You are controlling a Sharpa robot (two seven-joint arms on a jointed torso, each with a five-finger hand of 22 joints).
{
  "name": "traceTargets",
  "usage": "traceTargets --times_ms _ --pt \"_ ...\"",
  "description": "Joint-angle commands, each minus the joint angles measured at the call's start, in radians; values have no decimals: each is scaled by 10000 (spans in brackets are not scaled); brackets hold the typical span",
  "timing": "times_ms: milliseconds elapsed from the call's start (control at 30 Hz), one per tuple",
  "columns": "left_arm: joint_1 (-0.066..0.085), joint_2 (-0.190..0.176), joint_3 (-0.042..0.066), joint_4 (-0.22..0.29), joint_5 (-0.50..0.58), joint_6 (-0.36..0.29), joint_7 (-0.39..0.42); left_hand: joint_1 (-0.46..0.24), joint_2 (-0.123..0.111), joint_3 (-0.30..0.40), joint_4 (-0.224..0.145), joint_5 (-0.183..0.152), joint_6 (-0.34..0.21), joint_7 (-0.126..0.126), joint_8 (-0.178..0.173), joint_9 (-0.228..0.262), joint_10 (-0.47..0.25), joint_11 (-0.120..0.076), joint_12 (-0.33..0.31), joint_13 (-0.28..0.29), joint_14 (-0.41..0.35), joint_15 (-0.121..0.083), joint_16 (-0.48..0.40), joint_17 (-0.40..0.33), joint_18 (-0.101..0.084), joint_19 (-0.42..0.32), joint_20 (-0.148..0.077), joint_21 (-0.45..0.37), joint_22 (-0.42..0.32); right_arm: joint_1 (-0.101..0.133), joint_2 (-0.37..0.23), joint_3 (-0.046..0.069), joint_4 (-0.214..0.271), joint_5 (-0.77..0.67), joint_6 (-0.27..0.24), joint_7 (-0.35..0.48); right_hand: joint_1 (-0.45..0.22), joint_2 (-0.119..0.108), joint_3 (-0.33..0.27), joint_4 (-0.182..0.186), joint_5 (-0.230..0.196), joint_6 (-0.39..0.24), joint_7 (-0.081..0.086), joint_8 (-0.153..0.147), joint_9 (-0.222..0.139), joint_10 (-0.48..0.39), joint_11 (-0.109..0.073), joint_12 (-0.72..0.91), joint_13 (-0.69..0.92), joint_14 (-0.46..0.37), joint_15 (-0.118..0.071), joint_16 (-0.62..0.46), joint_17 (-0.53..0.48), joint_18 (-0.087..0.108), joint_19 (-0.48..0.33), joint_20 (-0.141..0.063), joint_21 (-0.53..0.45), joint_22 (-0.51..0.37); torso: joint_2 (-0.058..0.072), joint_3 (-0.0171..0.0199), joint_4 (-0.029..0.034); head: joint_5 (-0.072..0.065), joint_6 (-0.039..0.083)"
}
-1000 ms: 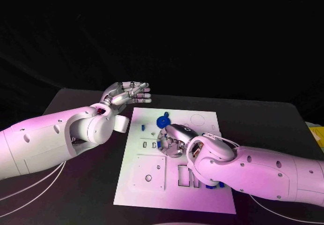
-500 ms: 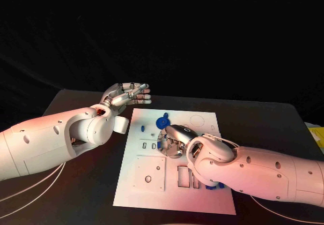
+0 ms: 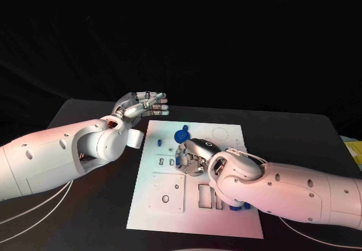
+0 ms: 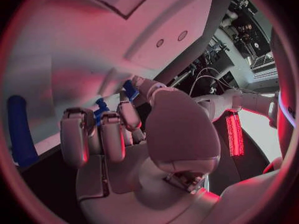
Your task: Assemble the parts on the task board
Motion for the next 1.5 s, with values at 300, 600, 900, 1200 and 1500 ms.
traceTargets --times_ms 300,600,900,1200,1500 --pt "3 32 4 -16 1 211 40 -63 2 43 -5 -42 -60 468 -43 -15 -27 -42 -25 5 -59 11 -45 17 37 -31 5 -44 -10 -23 -12 -16 24 46 -212 430 -174 -193 -1178 473 -595 -404 52 -327 -189 -120 61 -54 -103 816 90 -74 1666 31 29 81 -112 1530 0 0 -5 -18 -15" --pt "-2 20 -3 -136 -357 498 -48 -18 95 251 -86 -84 291 158 119 58 346 -260 65 23 112 -123 -63 139 59 40 -61 12 -31 16 -517 7 420 386 -1319 1234 822 336 -3086 1286 -561 -718 120 -826 -405 43 129 152 80 857 159 -10 1813 -3 145 150 -13 1664 -29 11 -13 22 -5" --pt "-25 24 -5 -213 -2500 712 -761 -239 -41 581 -87 -126 1199 -245 515 310 2108 -846 292 134 2412 -920 1599 1379 49 1465 -846 1472 646 494 -1511 55 754 3174 -1865 4714 1901 991 -3020 1383 4 -197 106 -658 -351 -457 101 -269 -429 661 129 -331 1151 227 -428 132 -913 1101 -125 52 -38 59 41" --pt "18 -11 -2 -301 -4867 2085 -4104 -679 -194 -205 339 -82 752 -736 1715 1571 2485 -1455 3511 2935 3856 -1548 8241 6936 18 1842 -1509 4987 2863 1248 -2754 50 1039 5769 -448 5745 2047 946 -2708 1417 371 28 58 -601 -391 -841 30 -735 -972 410 49 -873 259 409 -896 52 -1776 564 -300 123 -69 99 -39" --pt "235 146 1 -88 -8041 3387 -7273 -1185 220 -282 650 -13 -79 -1084 4247 3089 1570 -1783 8938 6994 5213 -1823 11722 10910 -624 3385 -1709 9068 8308 1601 -3803 26 1030 7392 -194 5554 1930 698 -2295 1588 386 46 -17 -681 -480 -2731 -72 -3908 -4636 -287 -68 -2849 -2178 915 -2091 -64 -4647 -1292 -427 189 -49 131 -169"
